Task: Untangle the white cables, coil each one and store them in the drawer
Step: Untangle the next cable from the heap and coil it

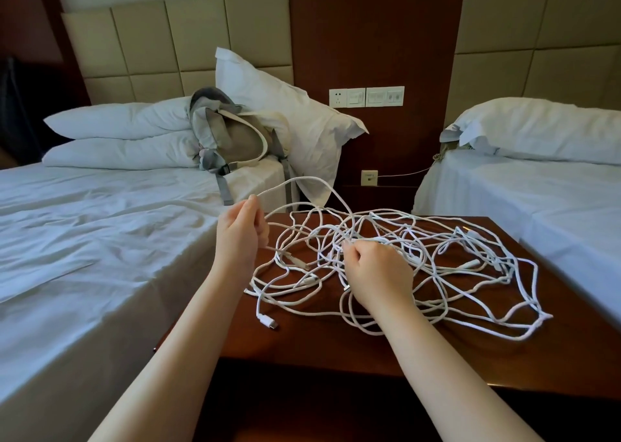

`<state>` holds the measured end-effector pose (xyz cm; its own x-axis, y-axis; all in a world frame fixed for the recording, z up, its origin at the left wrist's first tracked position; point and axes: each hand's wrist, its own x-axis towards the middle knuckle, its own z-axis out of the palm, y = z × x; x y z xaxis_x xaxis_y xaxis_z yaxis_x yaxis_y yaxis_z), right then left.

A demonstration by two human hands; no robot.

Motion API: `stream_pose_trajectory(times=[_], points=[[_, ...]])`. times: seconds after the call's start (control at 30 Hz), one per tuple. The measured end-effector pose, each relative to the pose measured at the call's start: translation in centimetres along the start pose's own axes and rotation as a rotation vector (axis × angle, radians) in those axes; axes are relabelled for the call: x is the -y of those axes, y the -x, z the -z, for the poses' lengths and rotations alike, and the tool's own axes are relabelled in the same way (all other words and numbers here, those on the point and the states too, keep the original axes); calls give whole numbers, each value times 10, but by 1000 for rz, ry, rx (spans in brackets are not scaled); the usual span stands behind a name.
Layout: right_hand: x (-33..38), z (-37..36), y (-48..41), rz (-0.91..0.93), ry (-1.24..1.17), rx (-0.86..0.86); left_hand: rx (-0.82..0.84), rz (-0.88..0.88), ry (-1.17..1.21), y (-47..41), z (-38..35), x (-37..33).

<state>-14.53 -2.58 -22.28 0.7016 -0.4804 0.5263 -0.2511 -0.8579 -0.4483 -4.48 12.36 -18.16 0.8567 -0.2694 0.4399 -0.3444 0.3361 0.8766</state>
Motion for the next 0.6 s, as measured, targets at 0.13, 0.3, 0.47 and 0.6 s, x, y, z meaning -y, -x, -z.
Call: stream_pose_trajectory(times=[0.13, 0.3, 0.47, 0.6], points=[[3, -2, 3, 21, 90, 75, 34, -10, 63, 2, -8, -10], [1, -7, 5, 161, 34, -28, 62, -60, 72, 7, -20, -21], [3, -2, 7, 172, -132, -141, 49, -23, 83, 10, -23, -21], [5, 1, 10, 193, -233, -243, 29, -25, 74, 10, -27, -18]])
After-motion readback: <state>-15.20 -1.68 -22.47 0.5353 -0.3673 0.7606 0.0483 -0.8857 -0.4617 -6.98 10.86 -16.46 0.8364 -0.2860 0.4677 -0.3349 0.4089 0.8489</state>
